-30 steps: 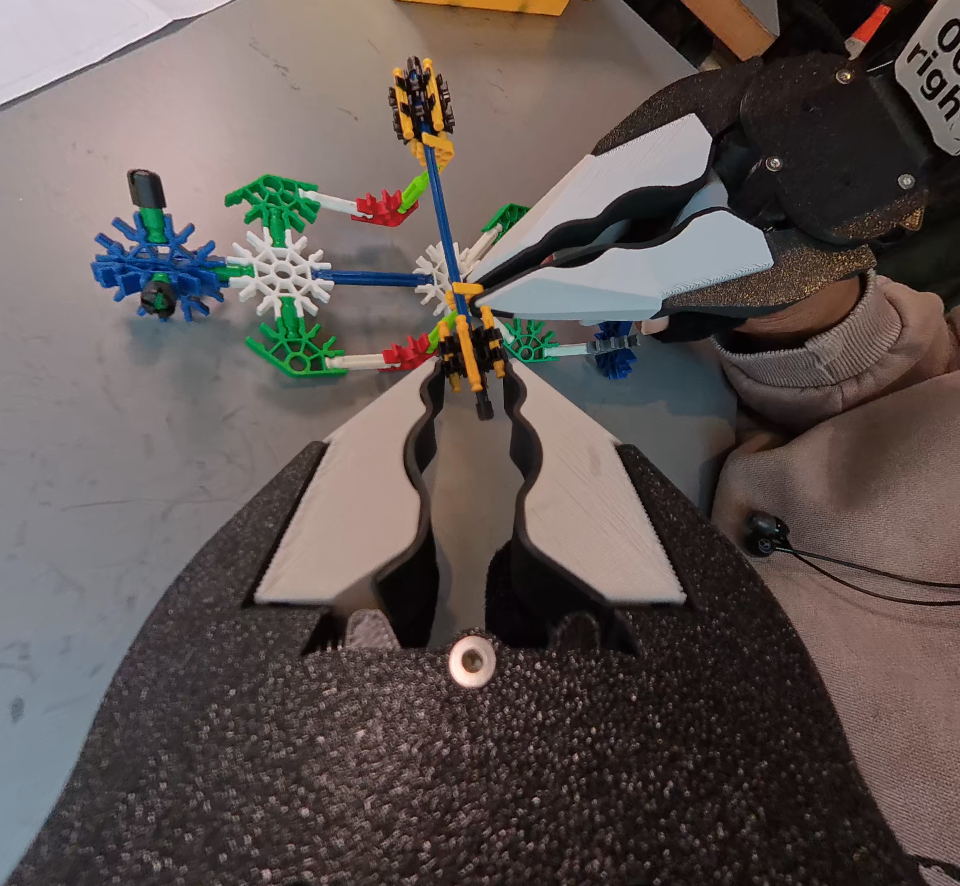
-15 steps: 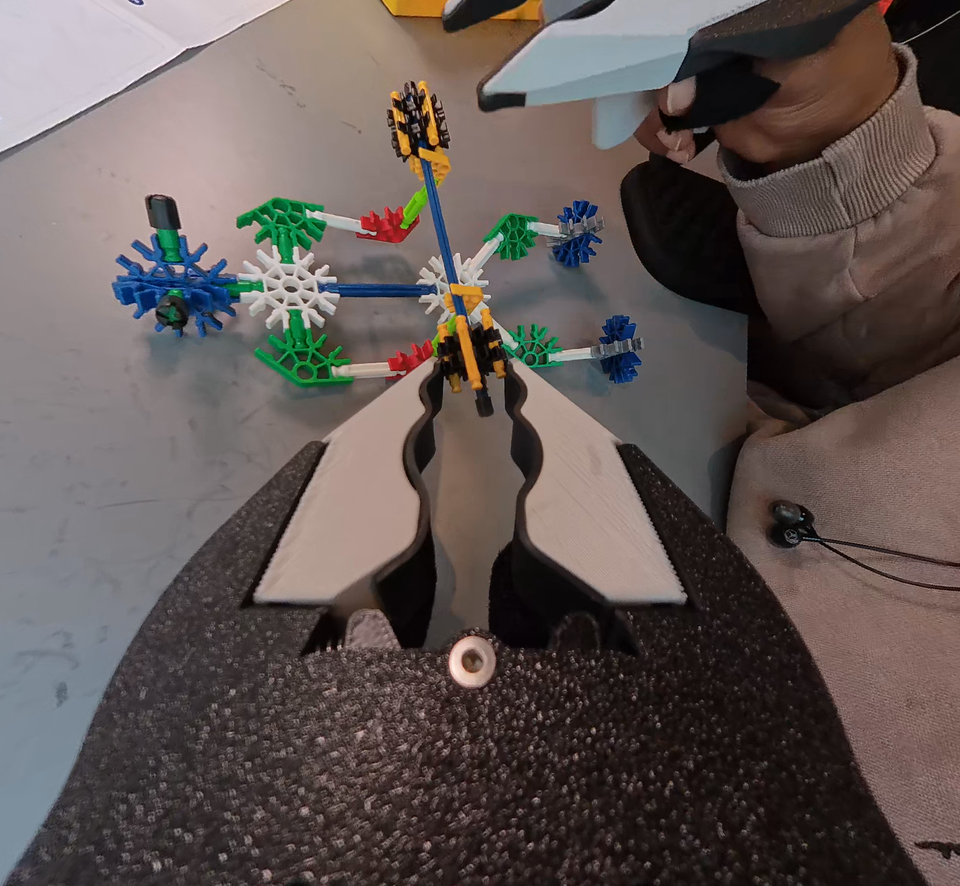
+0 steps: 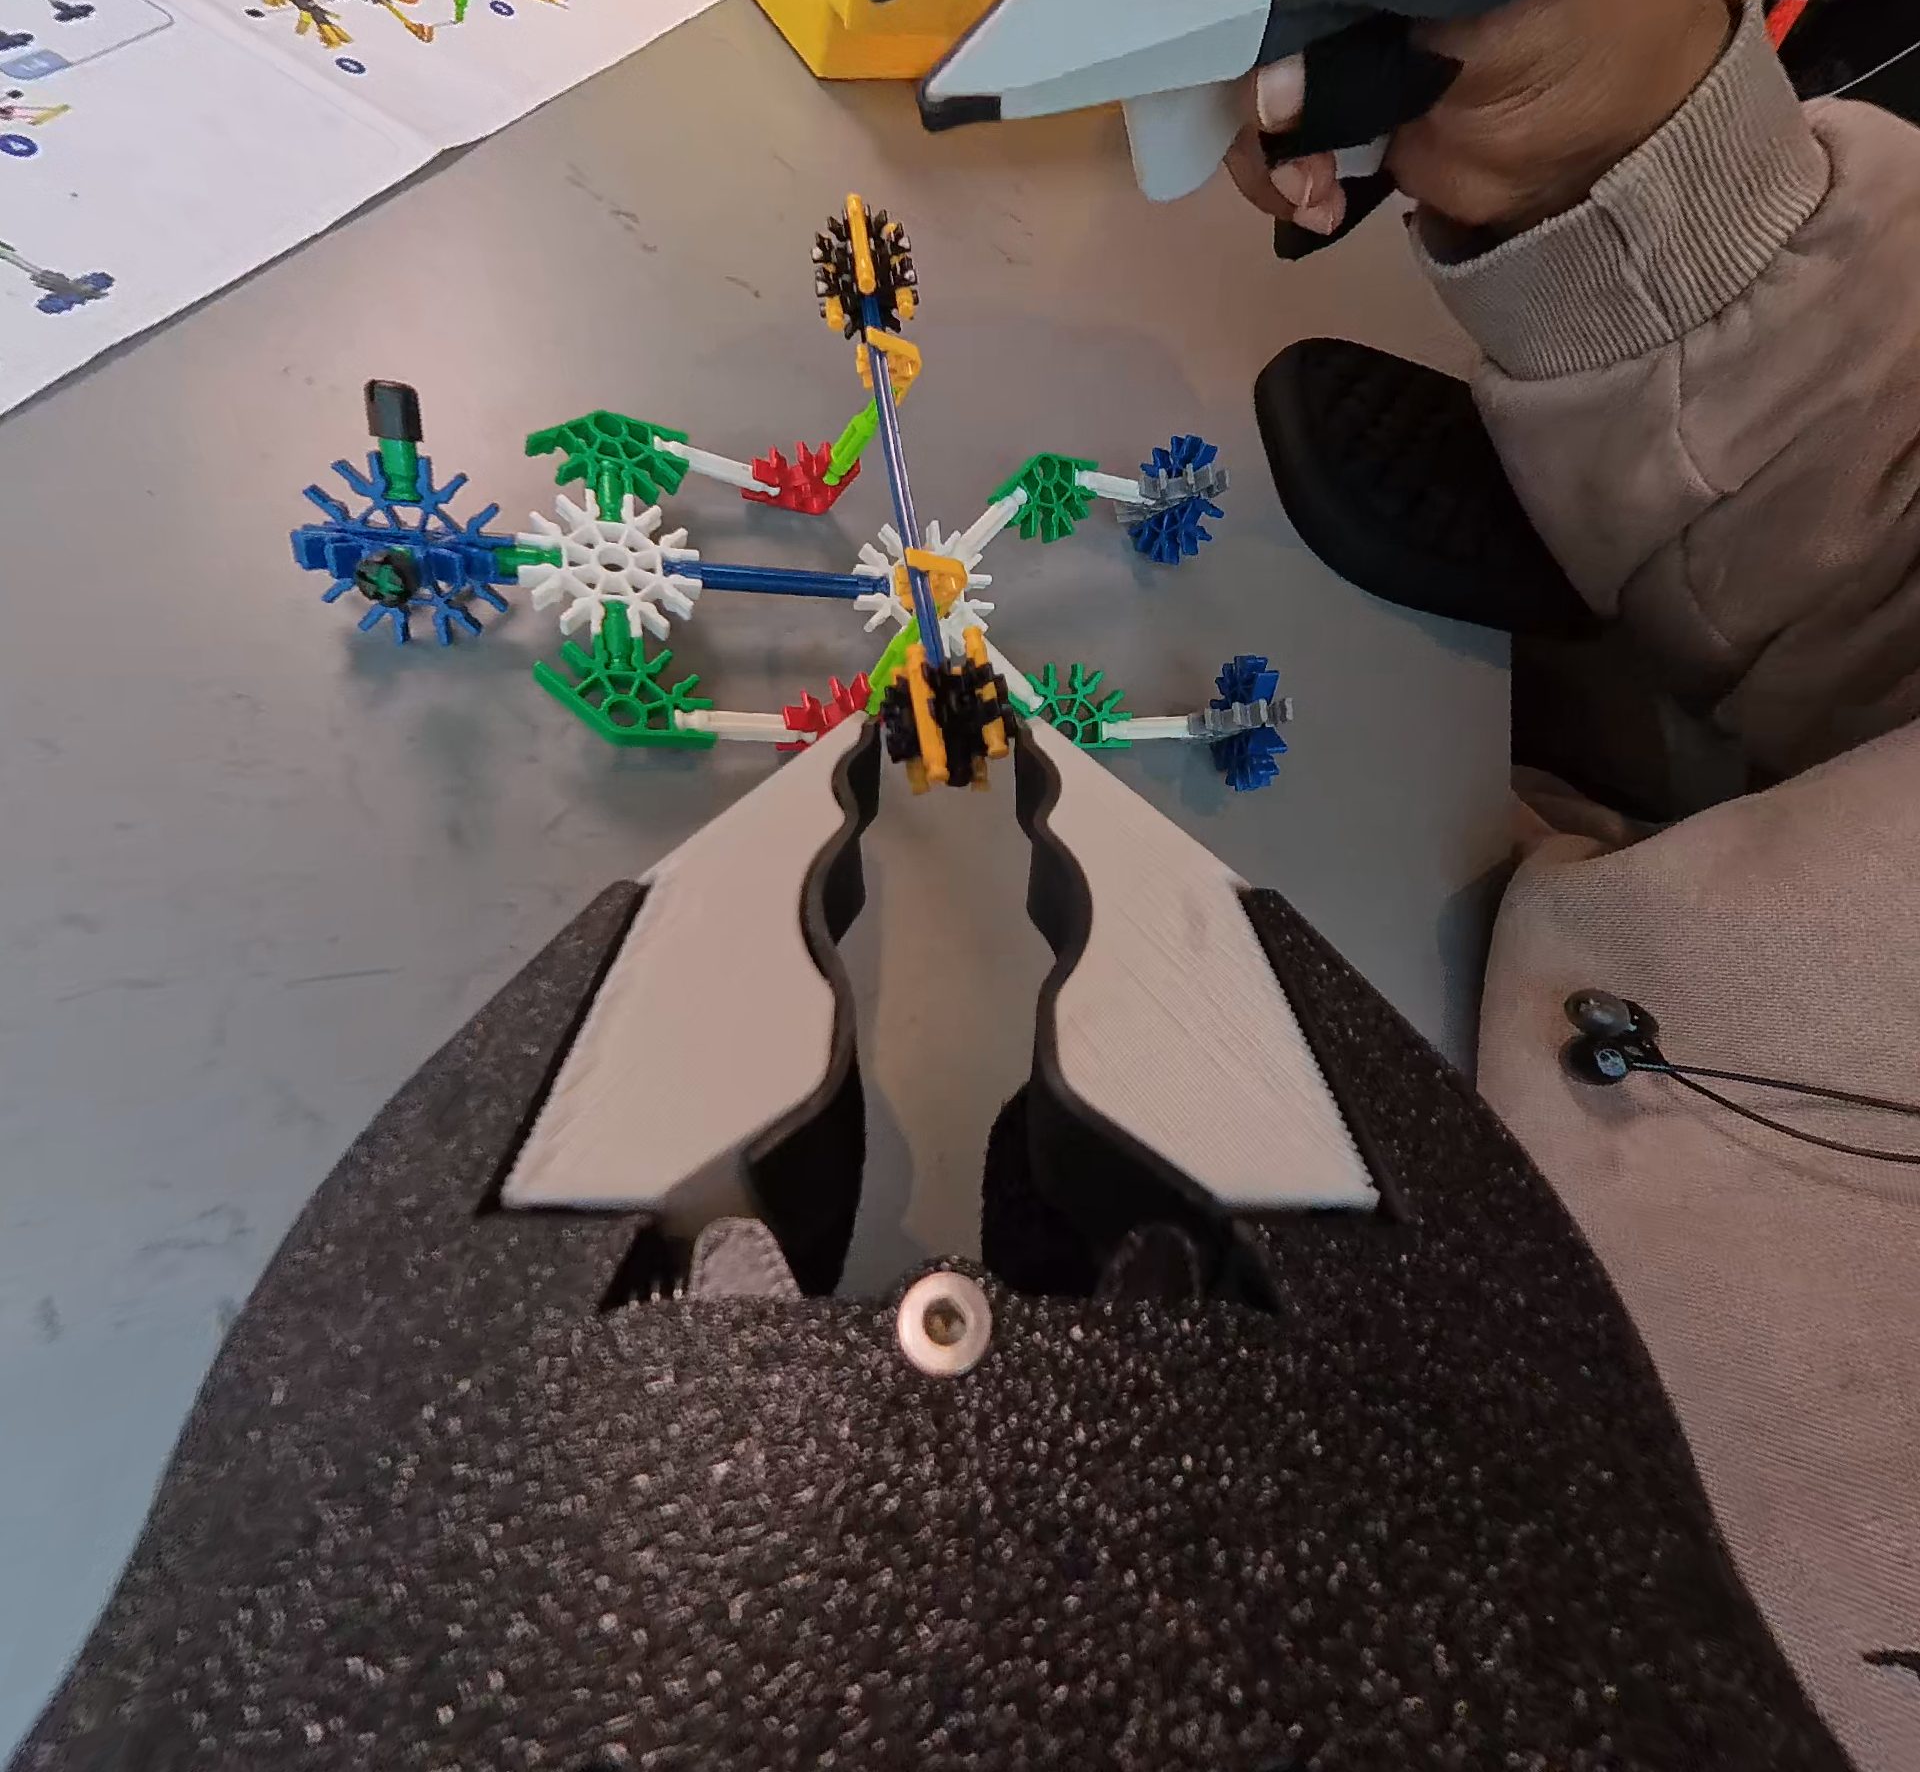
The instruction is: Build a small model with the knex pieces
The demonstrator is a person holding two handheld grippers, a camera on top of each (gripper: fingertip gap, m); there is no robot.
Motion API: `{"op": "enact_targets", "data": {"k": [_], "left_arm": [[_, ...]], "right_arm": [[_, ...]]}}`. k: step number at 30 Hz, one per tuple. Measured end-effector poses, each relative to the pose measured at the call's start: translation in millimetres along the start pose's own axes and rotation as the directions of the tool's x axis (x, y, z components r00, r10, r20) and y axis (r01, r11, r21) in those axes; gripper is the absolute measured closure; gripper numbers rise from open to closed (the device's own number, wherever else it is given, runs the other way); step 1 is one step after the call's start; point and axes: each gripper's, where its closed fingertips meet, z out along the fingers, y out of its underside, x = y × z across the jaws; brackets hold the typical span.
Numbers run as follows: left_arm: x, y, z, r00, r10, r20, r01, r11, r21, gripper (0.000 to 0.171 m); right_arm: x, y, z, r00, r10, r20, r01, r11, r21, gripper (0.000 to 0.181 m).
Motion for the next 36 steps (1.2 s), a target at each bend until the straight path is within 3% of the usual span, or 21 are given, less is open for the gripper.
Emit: {"op": "enact_targets", "data": {"k": [5,8,11,16,20,25,29,32,36], "left_arm": [[6.6,-7.2,-20.5,0.994,0.012,-0.106,-0.008,0.999,0.041,0.14],[-4.9,-21.6,-35.9,0.984,-0.074,-0.16,0.095,0.987,0.131,0.139],[-44.9,-26.4,-38.3,0.981,-0.182,-0.067,0.191,0.966,0.177,0.139],[-94.0,-8.4,-16.3,0.954,-0.267,0.136,0.255,0.962,0.1,0.134],[-94.2,-6.8,5.3,0.961,-0.2,0.192,0.198,0.98,0.03,0.133],[-97.7,-16.9,30.1,0.967,-0.138,0.212,0.142,0.99,-0.001,0.138],[-99.8,-25.9,43.8,0.972,-0.083,0.218,0.093,0.995,-0.033,0.149],[-102.4,-36.8,41.1,0.971,-0.058,0.231,0.062,0.998,-0.012,0.15],[-92.4,-76.0,15.6,0.966,0.036,0.255,-0.062,0.994,0.093,0.157]], "right_arm": [[-2.1,2.2,11.1,0.985,-0.084,0.153,0.094,0.994,-0.056,0.149],[5.0,-10.4,18.3,0.971,-0.149,0.189,0.16,0.986,-0.042,0.149],[10.0,-27.6,30.5,0.956,-0.135,0.259,0.144,0.989,-0.016,0.149],[12.3,-31.5,68.5,0.921,-0.043,0.386,0.064,0.997,-0.042,0.148],[0.2,-9.1,96.1,0.881,0.014,0.473,0.055,0.99,-0.13,0.144],[-30.8,4.8,106.1,0.805,0.05,0.591,0.082,0.977,-0.195,0.14],[-39.2,6.1,119.2,0.809,0.017,0.588,0.121,0.974,-0.194,0.153],[-33.1,-7.3,115.8,0.826,-0.007,0.564,0.099,0.986,-0.132,0.155],[-23.4,-54.2,94.5,0.871,-0.096,0.483,0.075,0.995,0.061,0.168]]}}
